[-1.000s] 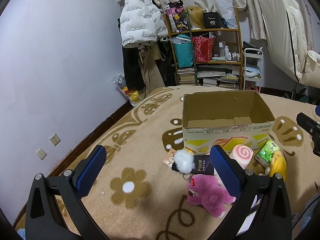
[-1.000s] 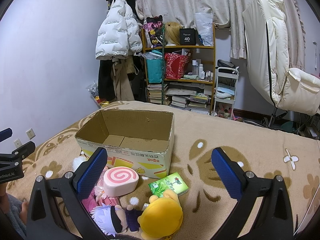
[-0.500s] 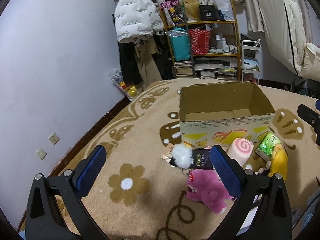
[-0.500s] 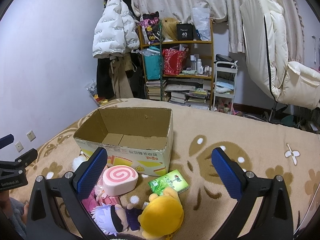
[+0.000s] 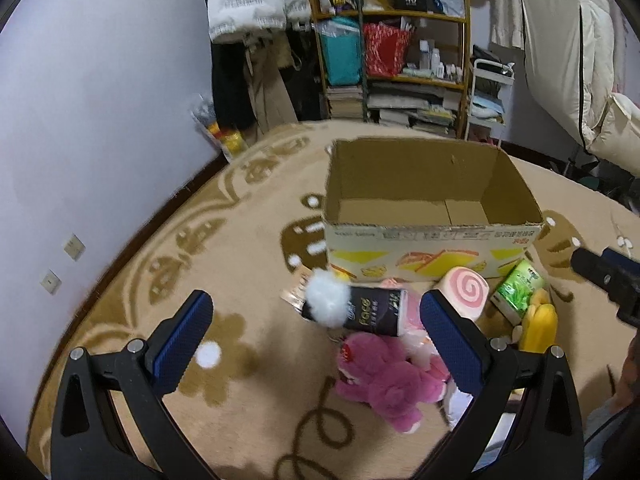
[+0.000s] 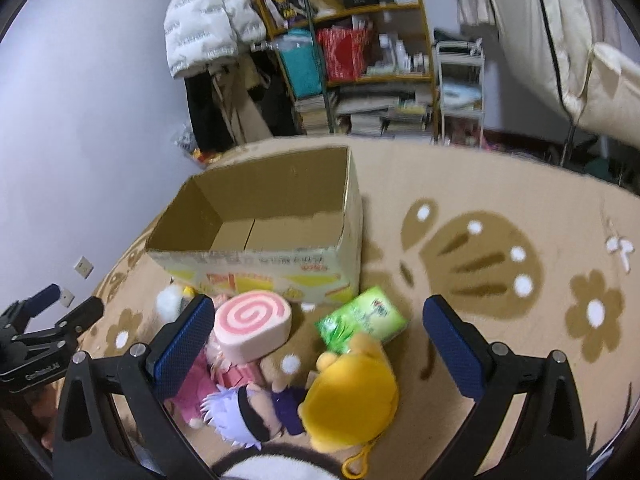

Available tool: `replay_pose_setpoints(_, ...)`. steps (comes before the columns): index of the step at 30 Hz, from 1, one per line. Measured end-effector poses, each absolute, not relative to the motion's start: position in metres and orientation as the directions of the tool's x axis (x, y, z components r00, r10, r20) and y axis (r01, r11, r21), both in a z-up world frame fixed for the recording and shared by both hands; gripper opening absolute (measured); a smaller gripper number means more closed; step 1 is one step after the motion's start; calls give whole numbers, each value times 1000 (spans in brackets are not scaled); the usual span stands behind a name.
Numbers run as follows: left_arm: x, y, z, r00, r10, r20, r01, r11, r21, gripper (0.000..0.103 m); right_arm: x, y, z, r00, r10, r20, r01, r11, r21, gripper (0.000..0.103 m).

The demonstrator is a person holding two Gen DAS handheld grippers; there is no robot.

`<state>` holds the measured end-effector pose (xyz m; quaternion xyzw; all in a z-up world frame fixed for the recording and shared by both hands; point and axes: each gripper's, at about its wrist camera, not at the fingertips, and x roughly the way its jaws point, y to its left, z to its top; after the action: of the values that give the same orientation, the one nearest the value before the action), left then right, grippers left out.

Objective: Organize soft objects
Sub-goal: 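Lower the left tool onto the pink bear while the right tool lowers onto the yellow plush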

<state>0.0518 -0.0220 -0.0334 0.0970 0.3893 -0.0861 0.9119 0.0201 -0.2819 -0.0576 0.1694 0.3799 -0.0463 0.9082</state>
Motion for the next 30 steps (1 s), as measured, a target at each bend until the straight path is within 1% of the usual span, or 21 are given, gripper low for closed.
replay_pose_setpoints(9,78,-26,-66,539,-123,-834,222,975,0,102,36,-284,-87,599,109,-794,245,918,311,103)
replay_pose_setpoints(18,92,-32,-101,411,-120,-904,213,976,-32,102,45,-293,-122,490,157,-857,306,890,338,103)
replay_pose_setpoints(24,94,-39,-120,351,-98,-931,234,972,-15,102,45,-301,-141,436,196,-878,353,861,367,103)
replay_pose_setpoints(30,99,-44,-139,305,-58,-951,248,969,20,102,47,-301,-152,390,195,-900,366,864,346,103)
